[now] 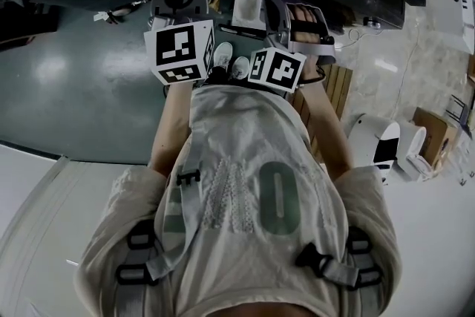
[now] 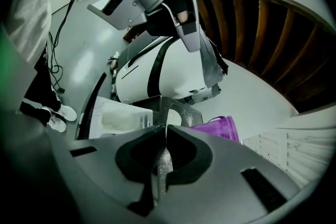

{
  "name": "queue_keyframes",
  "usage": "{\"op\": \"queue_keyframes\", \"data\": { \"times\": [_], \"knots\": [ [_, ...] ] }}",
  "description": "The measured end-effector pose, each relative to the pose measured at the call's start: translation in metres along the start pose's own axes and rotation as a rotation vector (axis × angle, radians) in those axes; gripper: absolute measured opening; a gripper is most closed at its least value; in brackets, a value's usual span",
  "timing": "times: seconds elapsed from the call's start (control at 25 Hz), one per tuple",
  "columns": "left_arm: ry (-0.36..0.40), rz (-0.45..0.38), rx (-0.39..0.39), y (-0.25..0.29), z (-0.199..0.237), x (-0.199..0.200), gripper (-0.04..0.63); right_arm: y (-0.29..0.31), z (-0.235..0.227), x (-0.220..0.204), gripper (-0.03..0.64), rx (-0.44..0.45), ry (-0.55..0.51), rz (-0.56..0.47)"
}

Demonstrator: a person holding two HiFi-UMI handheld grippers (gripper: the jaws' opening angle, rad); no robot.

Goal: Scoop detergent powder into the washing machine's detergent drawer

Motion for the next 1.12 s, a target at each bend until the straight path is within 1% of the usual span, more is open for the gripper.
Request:
{"op": "queue_keyframes", "data": {
  "times": [0.12, 0.2, 0.4, 0.64, 0.76, 0.92, 1.0, 1.12],
  "knots": [
    [0.019, -0.030, -0.011, 0.003, -0.003, 0.014, 0.020, 0.005, -0.026, 0.003, 0.011, -0.046, 0.053, -0.007],
    [0.034, -0.048, -0.023, 0.004, -0.008, 0.024, 0.020, 0.005, -0.045, 0.003, 0.011, -0.070, 0.141, -0.007],
    [0.081, -0.088, -0.067, 0.011, -0.025, 0.048, 0.020, 0.003, -0.093, -0.002, 0.011, -0.115, 0.473, -0.026],
    [0.135, -0.115, -0.128, 0.017, -0.048, 0.064, 0.020, -0.012, -0.134, -0.027, 0.011, -0.245, 0.847, -0.014],
    [0.161, -0.130, -0.148, 0.021, -0.055, 0.071, 0.020, -0.022, -0.143, -0.041, 0.011, -0.284, 1.002, -0.019],
    [0.178, -0.139, -0.175, 0.027, -0.063, 0.076, 0.020, -0.032, -0.142, -0.059, 0.011, -0.307, 1.151, -0.017],
    [0.177, -0.137, -0.187, 0.030, -0.067, 0.075, 0.020, -0.034, -0.139, -0.066, 0.009, -0.300, 1.196, -0.007],
    [0.183, -0.137, -0.201, 0.034, -0.073, 0.075, 0.020, -0.035, -0.134, -0.072, 0.009, -0.288, 1.228, 0.000]
  ]
}}
Point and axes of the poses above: the fingertips, and each gripper's own axes: y forward along the fingers, z to its left, x out of its top, the point moved 3 cm from there along -y, backward along the fingers, and after that the axes turned 14 degrees about -x, right-handed, at the moved point
